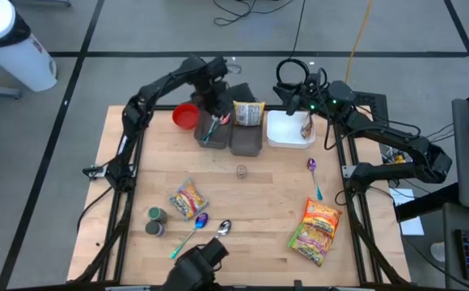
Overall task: Pick & Place Food Item
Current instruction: Put the green seasoning bottle into the white bin
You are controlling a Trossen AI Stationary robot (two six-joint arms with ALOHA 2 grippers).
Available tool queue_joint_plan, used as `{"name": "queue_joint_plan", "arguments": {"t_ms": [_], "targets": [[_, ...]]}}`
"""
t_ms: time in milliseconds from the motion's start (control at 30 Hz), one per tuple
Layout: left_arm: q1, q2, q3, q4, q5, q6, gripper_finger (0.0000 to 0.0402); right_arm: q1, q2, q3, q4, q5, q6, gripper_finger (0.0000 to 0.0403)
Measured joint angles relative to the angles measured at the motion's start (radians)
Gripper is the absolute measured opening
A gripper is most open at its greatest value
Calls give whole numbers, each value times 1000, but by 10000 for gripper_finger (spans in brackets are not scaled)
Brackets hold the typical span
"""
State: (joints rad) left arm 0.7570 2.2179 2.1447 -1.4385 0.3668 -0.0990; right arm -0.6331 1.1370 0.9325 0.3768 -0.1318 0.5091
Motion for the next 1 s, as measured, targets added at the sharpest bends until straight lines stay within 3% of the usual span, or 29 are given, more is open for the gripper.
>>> {"name": "queue_joint_plan", "arguments": {"t_ms": [200, 400, 567, 733, 1000], "targets": [[-7, -155, 37, 90, -2, -27, 216, -5, 0, 0, -51, 0, -1, 171], [-51, -378, -75, 239, -5, -35, 216, -5, 0, 0, -152, -2, 6, 171], [-122, -597, -335, 424, -1, -69, 216, 8, 0, 0, -243, -5, 6, 171], [-242, -816, -662, 659, -7, -224, 216, 20, 0, 0, -300, -59, 0, 171], [-548, -1084, -1106, 1051, -222, -627, 216, 48, 0, 0, -364, -57, 1, 171]]}}
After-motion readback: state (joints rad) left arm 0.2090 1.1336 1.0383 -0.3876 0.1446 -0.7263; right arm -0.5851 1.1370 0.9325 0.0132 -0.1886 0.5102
